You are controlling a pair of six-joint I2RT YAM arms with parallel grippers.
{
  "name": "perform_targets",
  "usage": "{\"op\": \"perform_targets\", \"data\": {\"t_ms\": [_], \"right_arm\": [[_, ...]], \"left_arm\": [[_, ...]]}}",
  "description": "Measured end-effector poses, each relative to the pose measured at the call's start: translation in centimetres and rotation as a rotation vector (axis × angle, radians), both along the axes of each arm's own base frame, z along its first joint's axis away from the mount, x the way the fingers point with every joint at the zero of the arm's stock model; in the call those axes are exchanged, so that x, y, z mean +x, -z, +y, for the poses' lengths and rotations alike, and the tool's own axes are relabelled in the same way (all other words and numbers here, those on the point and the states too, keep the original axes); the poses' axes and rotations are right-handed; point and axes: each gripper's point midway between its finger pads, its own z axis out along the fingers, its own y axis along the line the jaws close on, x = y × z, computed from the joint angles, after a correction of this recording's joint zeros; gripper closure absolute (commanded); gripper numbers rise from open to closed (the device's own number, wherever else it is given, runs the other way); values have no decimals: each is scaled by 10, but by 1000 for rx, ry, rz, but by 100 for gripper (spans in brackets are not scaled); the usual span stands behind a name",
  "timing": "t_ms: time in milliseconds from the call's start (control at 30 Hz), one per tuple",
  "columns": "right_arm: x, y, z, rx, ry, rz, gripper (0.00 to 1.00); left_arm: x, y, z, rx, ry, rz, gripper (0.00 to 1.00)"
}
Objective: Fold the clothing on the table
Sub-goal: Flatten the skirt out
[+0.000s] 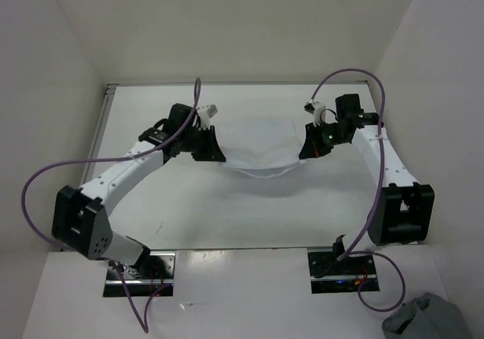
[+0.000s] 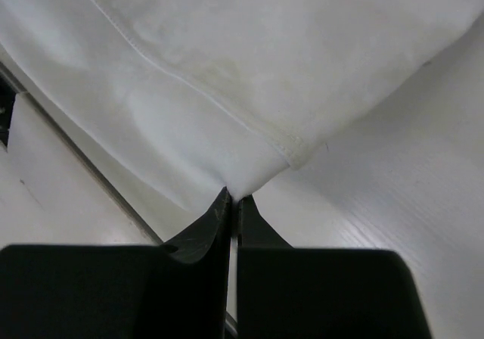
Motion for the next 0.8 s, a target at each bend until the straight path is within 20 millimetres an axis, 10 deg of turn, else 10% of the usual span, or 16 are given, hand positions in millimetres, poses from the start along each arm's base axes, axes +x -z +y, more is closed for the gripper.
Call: {"op": "perform_targets", "data": {"t_ms": [133, 300, 800], "right_arm": [[-6, -37, 8, 54, -64, -108, 100], [-19, -50, 16, 110, -117, -111, 100], [-44, -69, 17, 122, -166, -148, 100]], "left_arm": [[0, -76, 0, -110, 11, -180, 100], [-4, -125, 11, -168, -2, -284, 100], [-42, -81, 30, -118, -14, -150, 99]]}}
